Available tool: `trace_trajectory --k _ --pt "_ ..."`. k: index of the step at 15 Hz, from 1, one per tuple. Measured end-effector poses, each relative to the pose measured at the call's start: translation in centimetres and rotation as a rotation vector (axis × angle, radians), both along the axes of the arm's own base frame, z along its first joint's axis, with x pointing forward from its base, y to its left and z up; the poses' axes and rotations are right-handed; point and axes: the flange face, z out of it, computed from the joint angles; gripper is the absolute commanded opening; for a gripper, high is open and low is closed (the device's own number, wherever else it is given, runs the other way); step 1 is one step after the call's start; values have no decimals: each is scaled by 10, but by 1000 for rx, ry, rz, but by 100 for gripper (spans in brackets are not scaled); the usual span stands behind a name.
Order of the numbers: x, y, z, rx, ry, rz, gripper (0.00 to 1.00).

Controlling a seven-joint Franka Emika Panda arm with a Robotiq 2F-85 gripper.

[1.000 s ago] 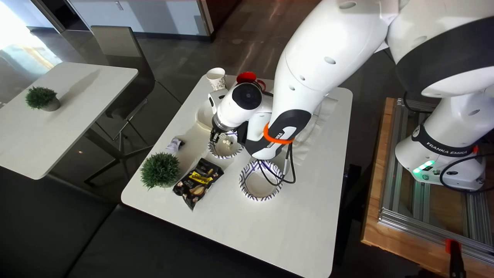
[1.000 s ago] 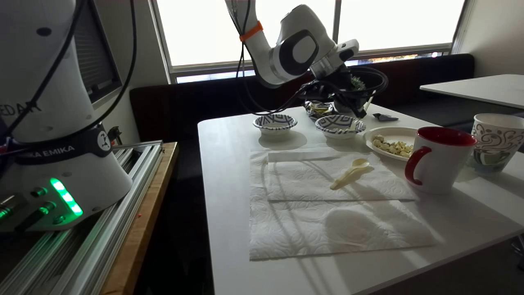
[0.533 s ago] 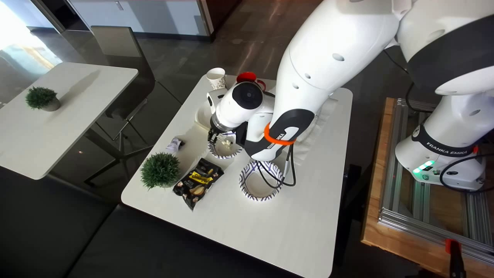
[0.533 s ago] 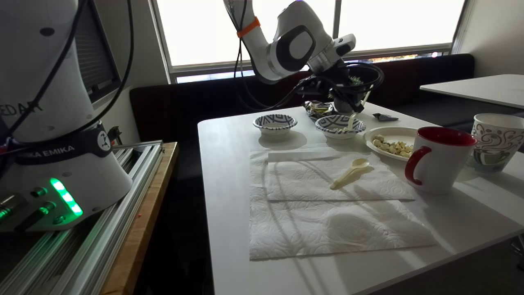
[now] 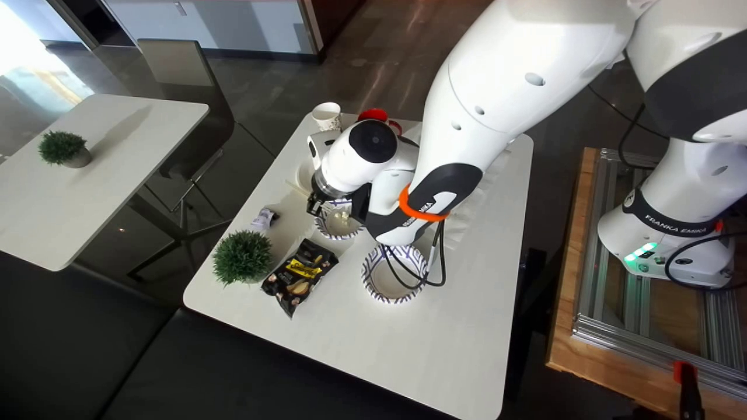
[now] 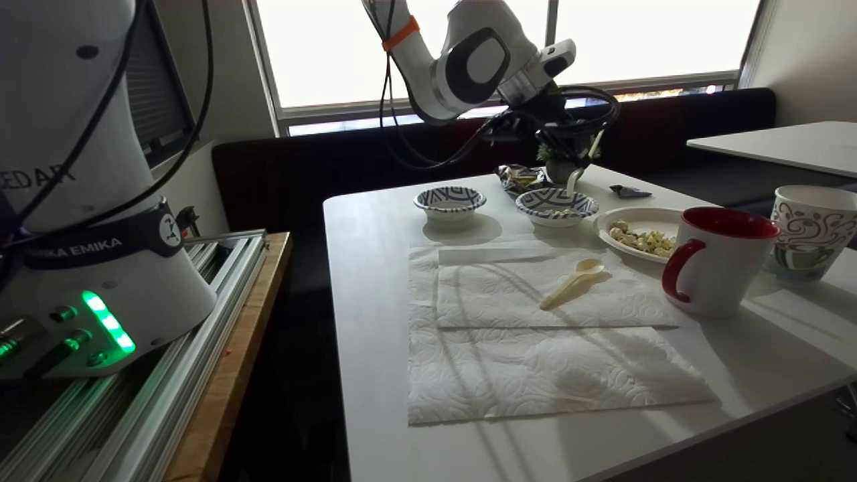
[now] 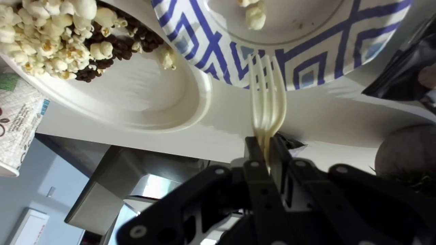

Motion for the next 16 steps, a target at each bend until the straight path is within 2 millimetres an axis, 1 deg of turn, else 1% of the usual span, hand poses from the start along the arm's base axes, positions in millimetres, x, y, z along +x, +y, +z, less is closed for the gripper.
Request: trace_trajectory --k 2,4,6,9,13,16 --pt "-4 -6 4 10 19 -18 3" --pt "-9 -15 14 32 50 -46 3" --pt "-14 -26 30 63 84 -68 3" --pt "-23 -43 60 113 138 -92 4" --pt "-41 -71 89 165 334 -122 4" --pt "-51 -98 103 191 506 -152 3"
